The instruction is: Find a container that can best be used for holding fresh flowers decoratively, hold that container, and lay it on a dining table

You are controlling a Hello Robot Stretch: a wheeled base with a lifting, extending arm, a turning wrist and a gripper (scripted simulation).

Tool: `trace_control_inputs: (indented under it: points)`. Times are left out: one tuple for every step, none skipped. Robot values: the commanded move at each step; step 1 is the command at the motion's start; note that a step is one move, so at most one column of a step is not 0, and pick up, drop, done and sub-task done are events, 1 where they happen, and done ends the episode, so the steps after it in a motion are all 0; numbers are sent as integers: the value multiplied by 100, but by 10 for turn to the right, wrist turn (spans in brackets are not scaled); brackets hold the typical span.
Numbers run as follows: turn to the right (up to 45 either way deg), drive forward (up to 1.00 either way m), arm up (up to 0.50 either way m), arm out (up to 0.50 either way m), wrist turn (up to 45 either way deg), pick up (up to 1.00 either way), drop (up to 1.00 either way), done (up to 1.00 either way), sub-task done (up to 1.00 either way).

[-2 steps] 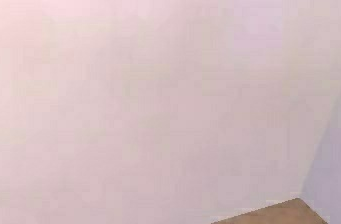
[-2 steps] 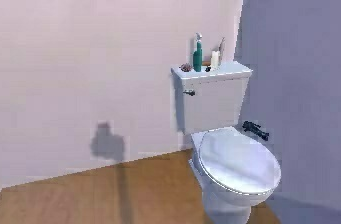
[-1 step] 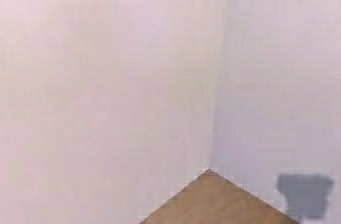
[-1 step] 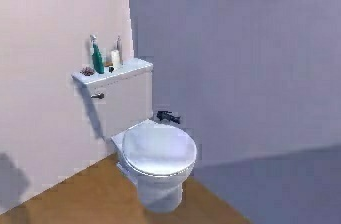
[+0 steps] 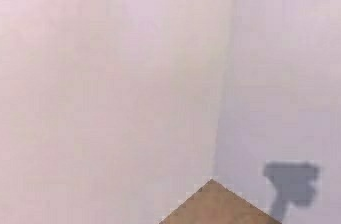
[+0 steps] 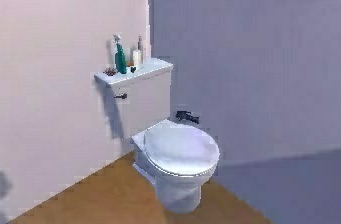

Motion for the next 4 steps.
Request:
trace_control_inputs:
  points:
    - [-450,0,0,0,0,0,0,0,0]
    - [-240,0,0,0,0,0,0,0,0]
    - [0,20,0,0,0,0,0,0,0]
    - [-450,0,0,0,0,0,0,0,0]
